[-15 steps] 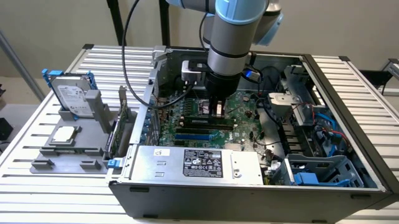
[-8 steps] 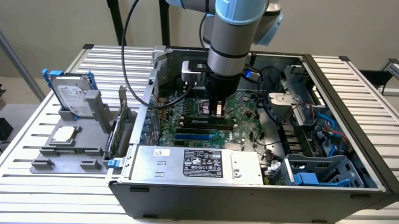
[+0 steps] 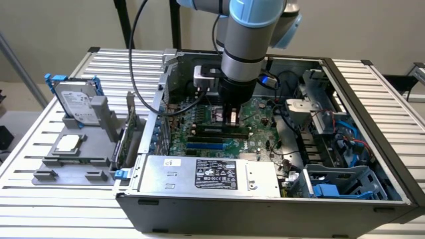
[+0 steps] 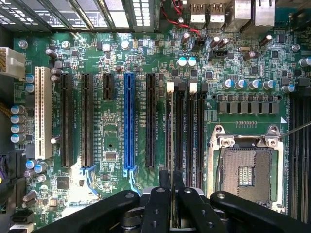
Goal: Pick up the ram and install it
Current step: 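Insert the ram into the slot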
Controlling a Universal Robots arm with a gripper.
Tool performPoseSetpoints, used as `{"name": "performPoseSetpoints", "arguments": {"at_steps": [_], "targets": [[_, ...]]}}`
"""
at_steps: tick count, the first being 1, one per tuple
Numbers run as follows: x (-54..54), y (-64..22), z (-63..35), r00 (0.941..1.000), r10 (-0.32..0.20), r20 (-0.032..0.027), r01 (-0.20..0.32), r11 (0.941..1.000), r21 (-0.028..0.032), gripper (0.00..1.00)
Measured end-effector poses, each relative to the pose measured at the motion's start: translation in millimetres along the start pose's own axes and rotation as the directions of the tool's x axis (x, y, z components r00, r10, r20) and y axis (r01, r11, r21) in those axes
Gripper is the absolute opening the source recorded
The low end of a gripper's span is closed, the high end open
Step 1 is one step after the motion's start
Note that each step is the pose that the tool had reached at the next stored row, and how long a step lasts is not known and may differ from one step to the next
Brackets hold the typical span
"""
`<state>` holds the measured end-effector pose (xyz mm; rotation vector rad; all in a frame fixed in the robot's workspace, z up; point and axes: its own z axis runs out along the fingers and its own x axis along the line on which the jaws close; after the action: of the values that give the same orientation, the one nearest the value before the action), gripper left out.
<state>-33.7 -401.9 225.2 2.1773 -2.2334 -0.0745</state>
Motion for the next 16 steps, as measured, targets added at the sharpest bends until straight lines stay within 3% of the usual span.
{"name": "performPoseSetpoints", "arguments": {"at_steps": [10,11,12,13,14,16], "targets": [[0.1,-0.1,2.0,1.0,0.0,-0.0004,0.0,1.0,0.0001,0.13],[0.1,-0.1,2.0,1.0,0.0,-0.0004,0.0,1.0,0.0,0.2],[0.1,-0.1,2.1,1.0,0.0,-0.0003,0.0,1.0,0.0,0.2],[0.0,-0.1,1.5,1.0,0.0,-0.0003,0.0,1.0,0.0,0.2],[0.0,0.1,-1.1,1.0,0.0,0.0004,0.0,1.0,0.0001,0.27],[-0.2,0.5,-9.0,1.0,0.0,0.0003,0.0,1.0,-0.0004,0.27]]}}
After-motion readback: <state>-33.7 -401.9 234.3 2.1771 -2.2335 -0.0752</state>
